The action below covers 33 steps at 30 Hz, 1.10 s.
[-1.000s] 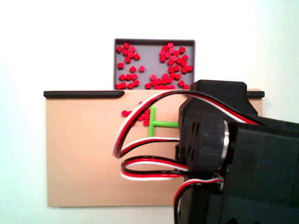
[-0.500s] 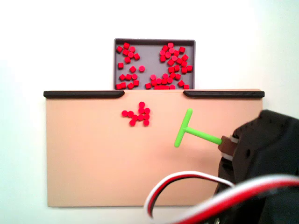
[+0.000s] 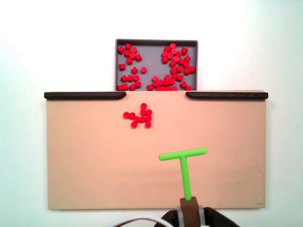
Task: Gather the right side granules
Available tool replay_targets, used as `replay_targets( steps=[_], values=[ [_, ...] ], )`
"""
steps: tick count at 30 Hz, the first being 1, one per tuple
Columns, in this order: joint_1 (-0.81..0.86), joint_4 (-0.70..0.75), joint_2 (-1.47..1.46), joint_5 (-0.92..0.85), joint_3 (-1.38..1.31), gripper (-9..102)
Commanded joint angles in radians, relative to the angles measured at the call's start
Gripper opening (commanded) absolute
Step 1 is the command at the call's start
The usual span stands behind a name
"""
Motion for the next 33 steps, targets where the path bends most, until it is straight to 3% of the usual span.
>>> replay_targets(
  steps=[1,10,33],
  values=[
    [-0.038,-0.018,0.077,0.172,0.040,0],
    [-0.091,-0.020,0.150,0.353,0.101,0],
    [-0.089,-0.021,0.101,0.247,0.097,0]
  ],
)
